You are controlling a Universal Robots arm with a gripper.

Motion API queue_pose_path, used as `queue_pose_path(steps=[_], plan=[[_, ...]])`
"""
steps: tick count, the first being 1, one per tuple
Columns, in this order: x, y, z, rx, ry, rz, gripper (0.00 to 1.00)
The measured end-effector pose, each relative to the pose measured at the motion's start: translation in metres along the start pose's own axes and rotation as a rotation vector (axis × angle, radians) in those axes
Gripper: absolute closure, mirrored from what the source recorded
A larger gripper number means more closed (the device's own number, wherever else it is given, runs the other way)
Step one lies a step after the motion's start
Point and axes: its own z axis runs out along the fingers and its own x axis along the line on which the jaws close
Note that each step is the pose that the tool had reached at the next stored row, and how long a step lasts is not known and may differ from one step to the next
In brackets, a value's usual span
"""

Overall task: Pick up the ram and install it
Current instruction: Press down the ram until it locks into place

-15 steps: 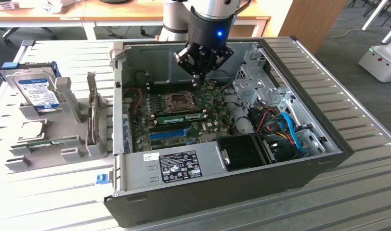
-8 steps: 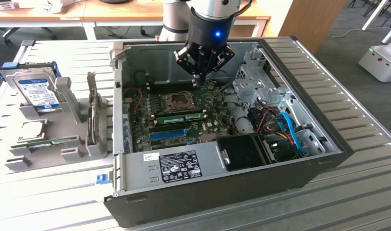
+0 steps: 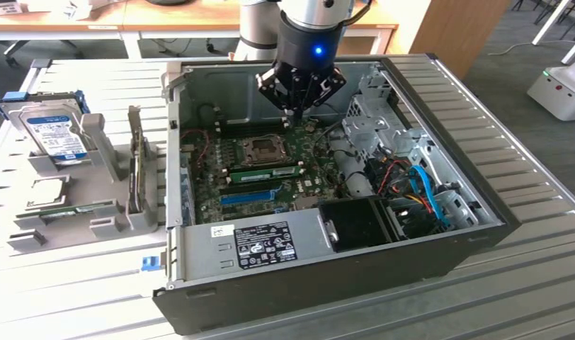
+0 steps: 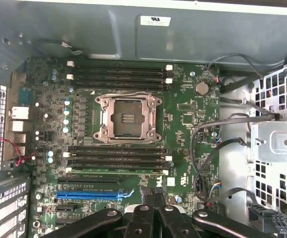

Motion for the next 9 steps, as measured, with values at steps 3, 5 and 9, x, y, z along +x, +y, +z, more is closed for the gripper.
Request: queue_pose_path(steps=[3,5,9], plan=[[0.0000,0.0000,0.0000,0.0001,0.0000,0.000,0.89],[0.0000,0.0000,0.0000,0.0001,0.0000,0.000,0.89],[0.0016,0.0001,0.0000,0.0000,-0.0001,0.000,0.89]])
